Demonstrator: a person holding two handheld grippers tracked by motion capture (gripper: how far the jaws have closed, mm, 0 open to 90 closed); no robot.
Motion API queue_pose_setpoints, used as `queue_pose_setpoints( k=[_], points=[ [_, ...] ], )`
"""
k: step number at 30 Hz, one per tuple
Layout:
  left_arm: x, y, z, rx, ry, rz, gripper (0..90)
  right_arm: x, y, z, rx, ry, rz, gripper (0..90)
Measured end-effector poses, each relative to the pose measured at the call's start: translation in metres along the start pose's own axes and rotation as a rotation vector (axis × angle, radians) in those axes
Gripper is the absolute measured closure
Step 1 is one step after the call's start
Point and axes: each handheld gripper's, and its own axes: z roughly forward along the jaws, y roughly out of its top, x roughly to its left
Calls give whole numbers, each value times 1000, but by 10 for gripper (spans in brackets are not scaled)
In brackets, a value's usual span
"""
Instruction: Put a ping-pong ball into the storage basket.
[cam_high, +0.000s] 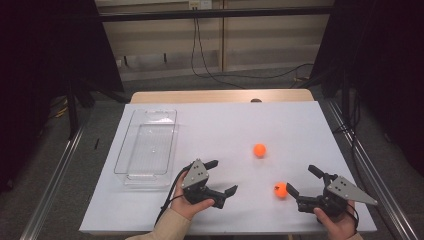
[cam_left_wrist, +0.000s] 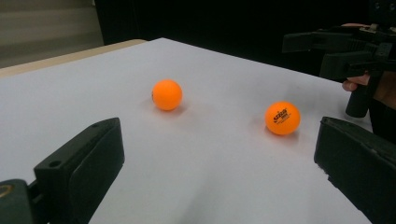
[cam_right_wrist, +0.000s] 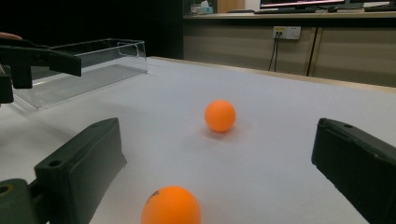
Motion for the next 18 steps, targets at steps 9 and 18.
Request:
queue_pose_setpoints(
  k=[9,18],
  points=[
    [-1,1,3,5,-5,-3,15,-1,0,0,0,-3,2,14],
    [-3,1,11,22,-21,-2,15,-1,0,0,-1,-2,2,14]
  ],
)
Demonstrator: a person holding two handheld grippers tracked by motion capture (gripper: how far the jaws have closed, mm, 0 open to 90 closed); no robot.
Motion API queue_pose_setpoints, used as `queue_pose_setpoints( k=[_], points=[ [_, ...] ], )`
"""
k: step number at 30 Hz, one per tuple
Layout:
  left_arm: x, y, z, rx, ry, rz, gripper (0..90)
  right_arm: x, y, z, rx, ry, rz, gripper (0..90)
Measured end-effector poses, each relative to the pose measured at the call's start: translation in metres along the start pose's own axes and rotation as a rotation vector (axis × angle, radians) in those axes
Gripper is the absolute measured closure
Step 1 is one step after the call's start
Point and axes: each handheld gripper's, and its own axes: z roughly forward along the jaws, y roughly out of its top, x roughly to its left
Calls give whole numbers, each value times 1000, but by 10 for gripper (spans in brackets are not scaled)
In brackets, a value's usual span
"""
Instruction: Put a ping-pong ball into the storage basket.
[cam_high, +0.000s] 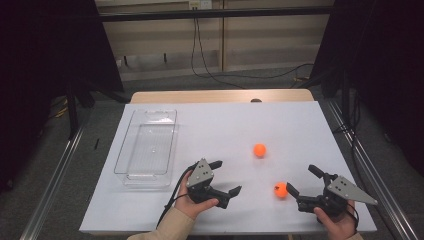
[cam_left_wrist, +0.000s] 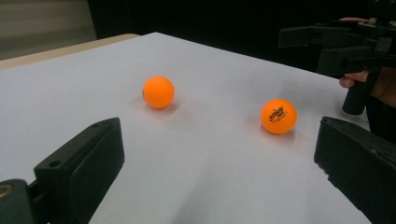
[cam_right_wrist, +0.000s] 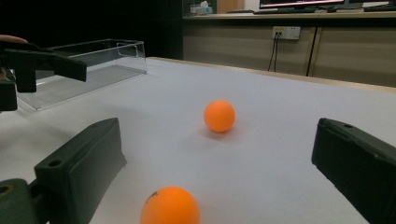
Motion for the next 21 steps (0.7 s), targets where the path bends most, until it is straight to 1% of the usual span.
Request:
queue_pose_setpoints(
  k=[11,16,21],
  points=[
    [-1,1,7,10,-7,-10,15,-1,0,0,-1,-1,2,14],
    [-2,1,11,21,-17,-6,15,0,0,1,-3,-3,9,14],
    [-3,1,14,26,-25,-12,15,-1,0,1,-3,-3,10,14]
  ],
)
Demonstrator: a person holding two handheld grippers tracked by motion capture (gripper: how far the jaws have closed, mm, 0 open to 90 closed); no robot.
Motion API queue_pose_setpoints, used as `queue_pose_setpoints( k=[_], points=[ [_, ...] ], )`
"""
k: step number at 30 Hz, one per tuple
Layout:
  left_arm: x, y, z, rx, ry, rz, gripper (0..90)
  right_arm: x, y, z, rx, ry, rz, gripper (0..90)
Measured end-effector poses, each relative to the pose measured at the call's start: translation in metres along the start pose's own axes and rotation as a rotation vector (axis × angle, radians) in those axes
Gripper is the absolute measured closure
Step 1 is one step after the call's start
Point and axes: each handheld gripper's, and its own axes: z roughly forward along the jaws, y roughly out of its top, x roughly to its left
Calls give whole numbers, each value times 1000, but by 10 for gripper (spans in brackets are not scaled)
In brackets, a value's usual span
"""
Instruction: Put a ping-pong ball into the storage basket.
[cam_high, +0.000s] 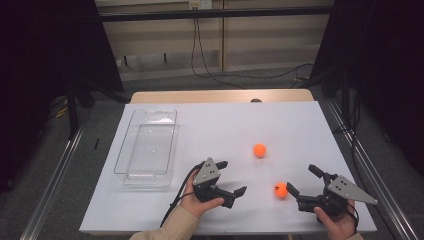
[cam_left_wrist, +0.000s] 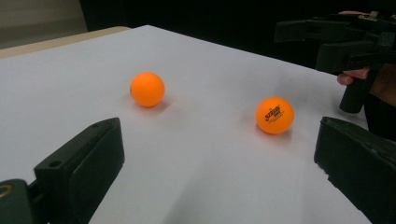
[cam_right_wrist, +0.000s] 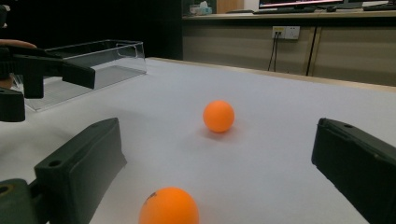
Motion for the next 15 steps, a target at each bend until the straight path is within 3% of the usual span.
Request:
queue_pose_setpoints(
  k=[15],
  points=[
    [-3,1,10,32,-7,1,16,-1,0,-1,1,0,-2,14]
  ],
)
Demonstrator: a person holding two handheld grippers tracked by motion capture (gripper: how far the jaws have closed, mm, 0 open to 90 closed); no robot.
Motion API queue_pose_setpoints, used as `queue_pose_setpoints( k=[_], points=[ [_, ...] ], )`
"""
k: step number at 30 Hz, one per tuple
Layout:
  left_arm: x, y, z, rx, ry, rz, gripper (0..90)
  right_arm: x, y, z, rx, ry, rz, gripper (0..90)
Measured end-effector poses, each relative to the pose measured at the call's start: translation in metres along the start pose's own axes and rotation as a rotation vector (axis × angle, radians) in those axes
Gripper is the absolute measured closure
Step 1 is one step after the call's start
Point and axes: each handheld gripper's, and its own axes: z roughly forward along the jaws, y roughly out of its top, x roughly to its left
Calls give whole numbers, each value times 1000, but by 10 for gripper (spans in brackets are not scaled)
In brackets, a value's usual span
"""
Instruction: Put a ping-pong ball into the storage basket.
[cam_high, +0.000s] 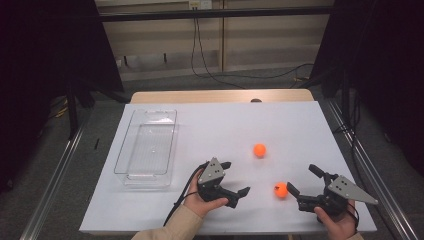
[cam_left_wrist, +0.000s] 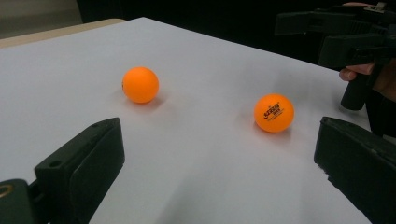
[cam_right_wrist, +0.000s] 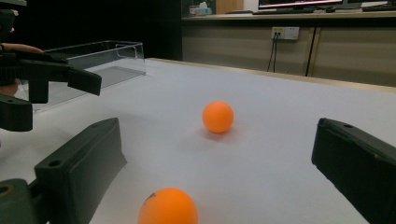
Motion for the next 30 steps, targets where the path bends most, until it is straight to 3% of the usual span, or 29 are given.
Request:
queue_pose_setpoints(
  k=[30],
  points=[
    [-7,4,17,43,-12,3,17,0,0,0,0,-1,2,14]
  ],
)
